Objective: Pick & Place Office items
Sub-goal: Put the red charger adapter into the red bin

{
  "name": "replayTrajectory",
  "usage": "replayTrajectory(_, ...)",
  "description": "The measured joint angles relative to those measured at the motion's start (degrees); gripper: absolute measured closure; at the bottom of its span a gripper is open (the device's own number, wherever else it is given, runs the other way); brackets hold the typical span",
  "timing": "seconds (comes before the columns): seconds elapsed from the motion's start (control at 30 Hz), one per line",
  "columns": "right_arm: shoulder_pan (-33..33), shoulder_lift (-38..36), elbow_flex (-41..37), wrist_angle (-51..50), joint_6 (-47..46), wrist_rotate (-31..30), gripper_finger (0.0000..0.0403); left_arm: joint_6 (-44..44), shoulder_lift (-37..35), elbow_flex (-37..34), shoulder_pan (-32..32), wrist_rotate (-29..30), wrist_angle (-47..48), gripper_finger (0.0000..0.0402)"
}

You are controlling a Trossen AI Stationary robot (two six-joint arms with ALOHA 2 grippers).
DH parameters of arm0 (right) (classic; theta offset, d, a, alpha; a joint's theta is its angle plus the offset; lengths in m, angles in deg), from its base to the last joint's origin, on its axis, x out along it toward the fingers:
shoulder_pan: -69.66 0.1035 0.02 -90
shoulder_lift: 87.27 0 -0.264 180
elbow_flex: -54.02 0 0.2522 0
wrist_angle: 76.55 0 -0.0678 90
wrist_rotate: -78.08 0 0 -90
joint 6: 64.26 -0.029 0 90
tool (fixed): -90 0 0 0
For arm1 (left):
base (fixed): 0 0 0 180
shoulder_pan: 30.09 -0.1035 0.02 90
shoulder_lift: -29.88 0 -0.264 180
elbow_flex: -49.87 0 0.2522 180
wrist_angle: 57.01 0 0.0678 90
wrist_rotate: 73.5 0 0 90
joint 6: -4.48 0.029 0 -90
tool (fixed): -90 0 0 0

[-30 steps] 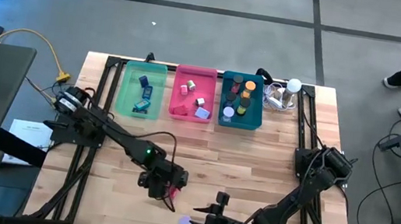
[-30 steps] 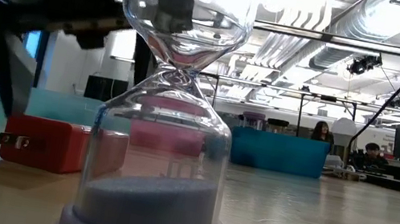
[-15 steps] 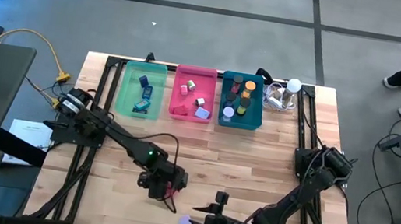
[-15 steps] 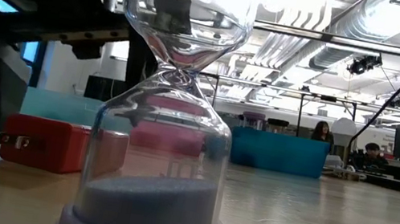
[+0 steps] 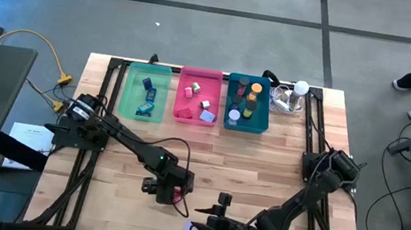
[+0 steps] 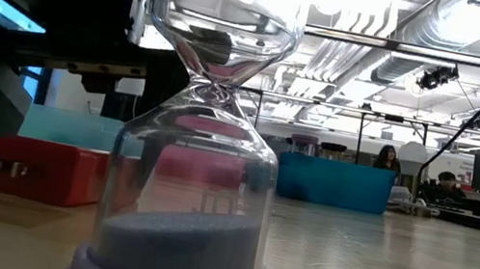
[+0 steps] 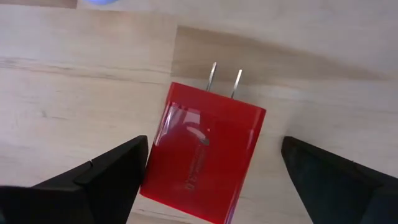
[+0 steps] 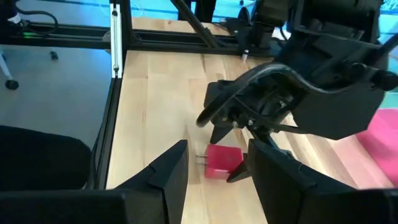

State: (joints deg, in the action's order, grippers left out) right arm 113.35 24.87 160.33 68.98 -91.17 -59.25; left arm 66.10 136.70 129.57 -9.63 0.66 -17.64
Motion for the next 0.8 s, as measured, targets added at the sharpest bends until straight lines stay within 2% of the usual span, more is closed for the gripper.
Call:
replayTrajectory(0.23,-0.3,0.0,0.0,0.1,0.2,2.7,0.0248,-0.8,0.0,0.4,-0.1,1.2,1.1,0.006)
replayTrajectory(0.63,-0.3,0.0,0.0,0.0,-0.1,2.8,0.0248,-6.0,0.1,0.4,-1.3,1.3,1.8,0.0195)
replayTrajectory(0.8,-0.3,0.0,0.0,0.4,-0.1,2.8,0.0248,-6.0,0.1,0.4,-1.3,-0.4,2.3,0.0198)
